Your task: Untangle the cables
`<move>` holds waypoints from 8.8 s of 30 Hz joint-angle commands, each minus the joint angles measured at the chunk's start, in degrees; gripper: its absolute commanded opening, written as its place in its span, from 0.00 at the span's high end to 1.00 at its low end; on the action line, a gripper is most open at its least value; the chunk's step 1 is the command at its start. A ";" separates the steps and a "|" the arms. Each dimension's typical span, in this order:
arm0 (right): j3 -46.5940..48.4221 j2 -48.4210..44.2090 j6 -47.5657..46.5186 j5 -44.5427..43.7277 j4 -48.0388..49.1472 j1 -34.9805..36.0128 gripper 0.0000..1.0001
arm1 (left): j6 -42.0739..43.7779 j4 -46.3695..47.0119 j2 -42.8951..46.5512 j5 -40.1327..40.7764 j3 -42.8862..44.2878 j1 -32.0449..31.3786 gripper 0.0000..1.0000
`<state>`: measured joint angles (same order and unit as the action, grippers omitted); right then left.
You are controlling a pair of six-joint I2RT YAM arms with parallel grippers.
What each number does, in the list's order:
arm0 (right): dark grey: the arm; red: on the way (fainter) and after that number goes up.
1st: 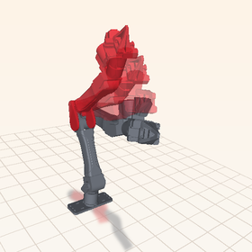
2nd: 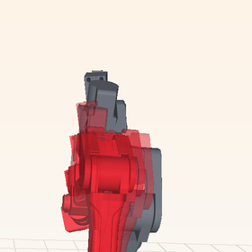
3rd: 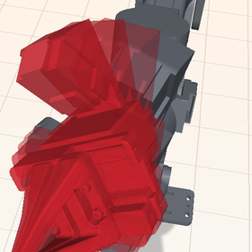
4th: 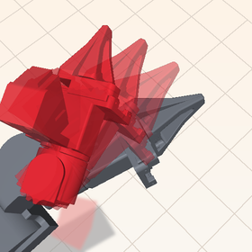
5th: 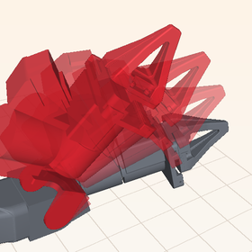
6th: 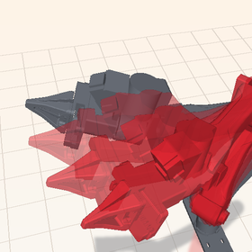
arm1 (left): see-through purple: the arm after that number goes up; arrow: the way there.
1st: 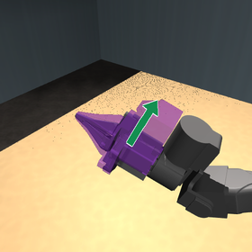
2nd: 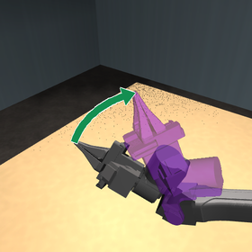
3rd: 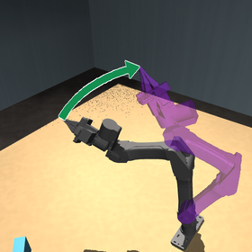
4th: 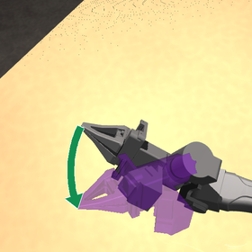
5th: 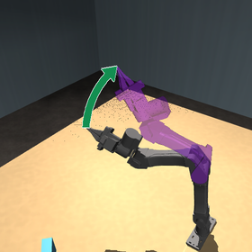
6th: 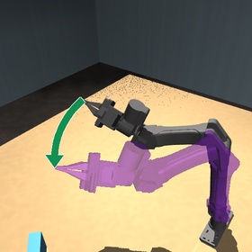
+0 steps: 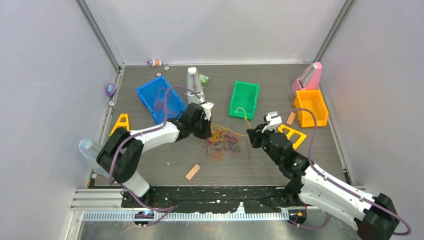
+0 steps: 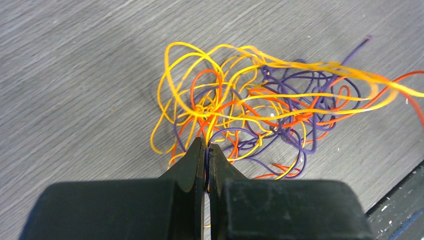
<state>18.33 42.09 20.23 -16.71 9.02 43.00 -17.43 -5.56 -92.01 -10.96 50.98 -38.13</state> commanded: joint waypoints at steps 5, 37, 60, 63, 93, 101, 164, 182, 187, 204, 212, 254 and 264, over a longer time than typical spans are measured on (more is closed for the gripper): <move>17.84 -4.21 -4.74 -7.33 -17.34 -0.02 0.95 | -1.04 -0.92 6.50 12.95 -1.36 0.07 1.00; 90.19 18.16 -24.46 -26.89 -32.14 -0.04 0.95 | -8.28 -11.04 5.20 28.30 0.76 2.87 1.00; 44.85 2.80 -11.19 -8.28 -39.87 -6.09 0.95 | -9.56 -1.66 25.56 37.14 -13.19 5.62 1.00; 39.53 0.57 -10.93 8.48 -37.55 -6.14 0.94 | -7.36 1.17 25.40 31.32 -13.59 5.63 1.00; 29.71 23.56 -7.32 19.04 -16.30 -2.31 0.15 | -3.95 8.62 28.65 4.64 -11.14 2.74 1.00; 24.68 17.08 -6.10 9.99 -12.12 -2.33 0.15 | -9.90 3.16 19.43 4.95 0.53 -3.99 0.98; 9.49 33.08 -4.86 14.82 13.92 -2.44 0.83 | -2.33 2.93 -7.65 -15.13 11.34 6.06 0.56; 9.89 33.29 -5.02 14.82 13.73 -2.41 0.83 | 0.51 3.48 -6.63 -10.68 10.99 3.56 0.59; 9.97 33.38 -5.00 14.77 13.57 -2.37 0.83 | -0.38 0.60 -11.26 -10.56 14.47 2.92 0.63; 5.10 20.53 3.68 -18.47 4.66 -2.62 0.95 | -0.33 6.55 11.88 5.29 -0.59 5.83 1.00; 1.64 10.89 19.14 -41.97 -6.06 -3.56 0.95 | -4.07 -8.19 26.34 24.68 0.59 6.89 1.00; 25.19 44.94 -5.44 16.07 22.26 2.44 0.20 | -4.80 -33.39 17.40 -13.72 59.93 1.91 1.00; 5.20 39.64 15.23 5.60 23.56 -2.69 0.84 | -0.64 -45.17 19.90 12.53 79.81 7.57 1.00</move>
<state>30.72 87.94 25.54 -4.97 33.12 43.62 -19.11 -48.34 -77.06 -13.52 129.69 -34.39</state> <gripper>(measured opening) 0.172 0.005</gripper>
